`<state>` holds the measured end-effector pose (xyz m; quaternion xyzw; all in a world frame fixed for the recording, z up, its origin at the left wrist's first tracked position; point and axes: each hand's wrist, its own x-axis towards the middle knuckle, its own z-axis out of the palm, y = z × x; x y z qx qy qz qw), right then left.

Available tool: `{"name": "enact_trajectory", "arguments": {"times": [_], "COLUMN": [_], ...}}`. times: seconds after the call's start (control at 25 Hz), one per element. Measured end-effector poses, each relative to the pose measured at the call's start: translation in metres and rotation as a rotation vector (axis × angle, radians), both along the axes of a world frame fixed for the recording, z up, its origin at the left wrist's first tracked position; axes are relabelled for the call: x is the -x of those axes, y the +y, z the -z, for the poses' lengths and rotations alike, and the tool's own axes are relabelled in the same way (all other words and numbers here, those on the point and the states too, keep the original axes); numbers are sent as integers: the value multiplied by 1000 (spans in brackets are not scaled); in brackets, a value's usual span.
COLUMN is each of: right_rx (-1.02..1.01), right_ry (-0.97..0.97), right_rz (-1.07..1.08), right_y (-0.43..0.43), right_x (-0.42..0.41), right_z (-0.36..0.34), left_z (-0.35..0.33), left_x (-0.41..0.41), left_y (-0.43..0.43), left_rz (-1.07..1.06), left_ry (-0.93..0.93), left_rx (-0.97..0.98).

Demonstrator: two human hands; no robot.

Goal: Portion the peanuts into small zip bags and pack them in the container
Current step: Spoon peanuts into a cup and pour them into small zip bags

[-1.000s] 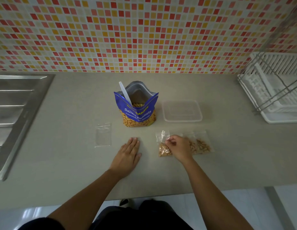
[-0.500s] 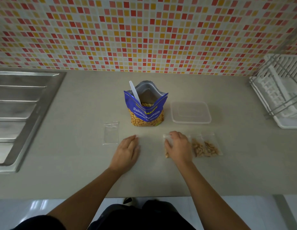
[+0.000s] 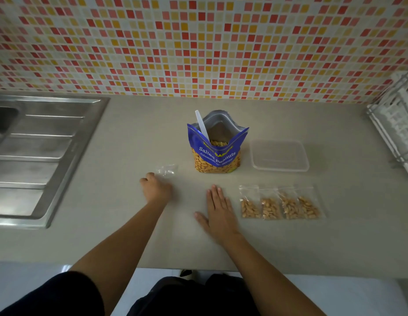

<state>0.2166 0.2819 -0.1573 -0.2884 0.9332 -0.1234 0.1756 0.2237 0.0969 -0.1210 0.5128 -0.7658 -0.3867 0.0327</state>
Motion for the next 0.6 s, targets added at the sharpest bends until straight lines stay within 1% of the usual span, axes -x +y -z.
{"name": "enact_trajectory", "arguments": {"times": [0.08,0.16,0.24,0.32,0.4,0.52,0.6], "right_rx": [-49,-48,10,119,272,570,754], "right_ry": [-4,52,57,14,-88,-295,-405], "right_rz": [16,21,-29,-34,58,302,469], "right_y": [0,1,3,5,6,5,5], "right_x": [-1,1,3,5,10,15,16], "right_z": [1,4,4,3,-3,-16,-22], "left_z": [2,3,-1,-11,-18,-21,-21], "left_x": [1,-1,-1,-3,-8,-16,-17], "left_y": [-8,-13,-9,-1,8,16,22], "left_rz": [-90,-144,-166,-108,-8,130,148], "left_ry": [10,51,169,309,391,347,321], "left_rx": [-125,-230,-311,-413,-524,-663,-731]}}
